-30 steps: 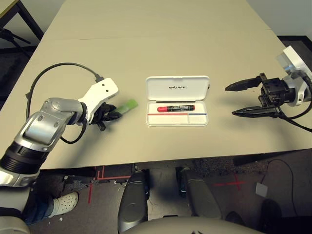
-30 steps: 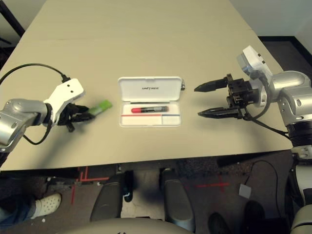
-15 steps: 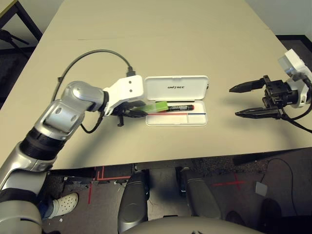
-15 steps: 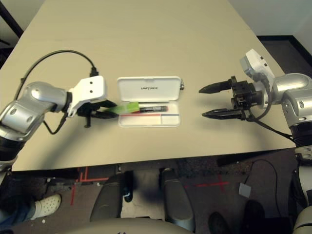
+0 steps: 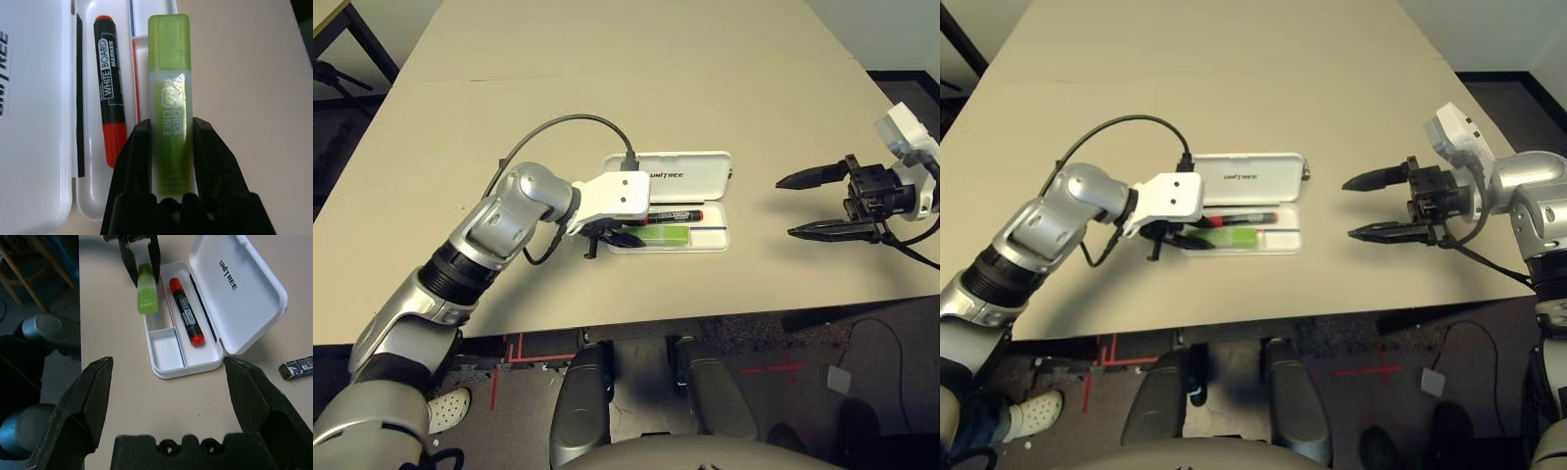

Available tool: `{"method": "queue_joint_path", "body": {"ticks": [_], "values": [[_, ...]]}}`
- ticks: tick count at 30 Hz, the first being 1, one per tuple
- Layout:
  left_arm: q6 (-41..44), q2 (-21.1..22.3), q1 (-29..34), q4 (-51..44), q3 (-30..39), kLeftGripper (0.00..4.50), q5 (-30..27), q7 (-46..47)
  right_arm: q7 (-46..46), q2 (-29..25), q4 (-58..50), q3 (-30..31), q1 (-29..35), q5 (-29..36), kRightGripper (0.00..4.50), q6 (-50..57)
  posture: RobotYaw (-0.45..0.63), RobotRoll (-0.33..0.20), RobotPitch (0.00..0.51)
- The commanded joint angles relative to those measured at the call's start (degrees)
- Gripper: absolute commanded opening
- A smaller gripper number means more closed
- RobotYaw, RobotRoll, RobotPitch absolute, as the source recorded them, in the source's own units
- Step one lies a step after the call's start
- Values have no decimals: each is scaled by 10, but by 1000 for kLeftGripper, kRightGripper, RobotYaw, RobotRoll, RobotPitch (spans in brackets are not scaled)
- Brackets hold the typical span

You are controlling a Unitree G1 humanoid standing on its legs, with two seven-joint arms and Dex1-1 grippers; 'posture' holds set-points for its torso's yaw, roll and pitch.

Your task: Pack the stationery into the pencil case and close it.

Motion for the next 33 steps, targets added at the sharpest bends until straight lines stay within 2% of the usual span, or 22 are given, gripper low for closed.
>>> {"method": "queue_joint_path", "body": {"ticks": [1, 5, 9, 12, 14, 19, 22, 26, 28, 31, 33], "values": [[-5, -7, -4, 4, -4, 1075, 13, -5, 3, 2, -9, -12, 6, -7, 4500, 6, -76, 0, 198], [-19, -9, -2, 11, -3, 1075, 25, -1, 3, 6, -11, -17, 6, -10, 4500, 9, -78, 0, 199], [-27, -8, 1, 7, 2, 2550, 27, -4, -18, 13, -13, -29, 2, -24, 4500, 44, -72, 0, 200], [-13, -2, 1, -9, 11, 3671, 1, -31, -45, 18, -3, -34, -10, -36, 4500, 70, -68, 0, 199], [-12, 1, 0, -15, 25, 4465, -14, -40, -69, 35, 14, -49, -17, -49, 4500, 31, -59, 0, 200], [0, 3, 2, -23, 77, 4487, -50, -40, -155, 40, 18, -38, -34, -115, 4500, 74, -48, 0, 203], [16, 11, 11, -40, 119, 4487, -80, -38, -191, 52, 14, -47, -47, -118, 4500, 123, -42, 0, 205], [24, 34, 34, -49, 161, 4487, -118, -55, -284, 59, -1, -34, -56, -178, 4500, 153, -26, 0, 205], [22, 54, 55, -57, 177, 4487, -126, -58, -301, 72, -5, -33, -64, -183, 4500, 171, -17, 0, 202], [37, 74, 78, -69, 194, 4487, -142, -57, -355, 87, 0, -12, -83, -225, 4500, 227, -8, 0, 201], [46, 87, 92, -78, 201, 4487, -151, -56, -361, 101, 3, 15, -105, -244, 4500, 287, 8, 0, 198]]}}
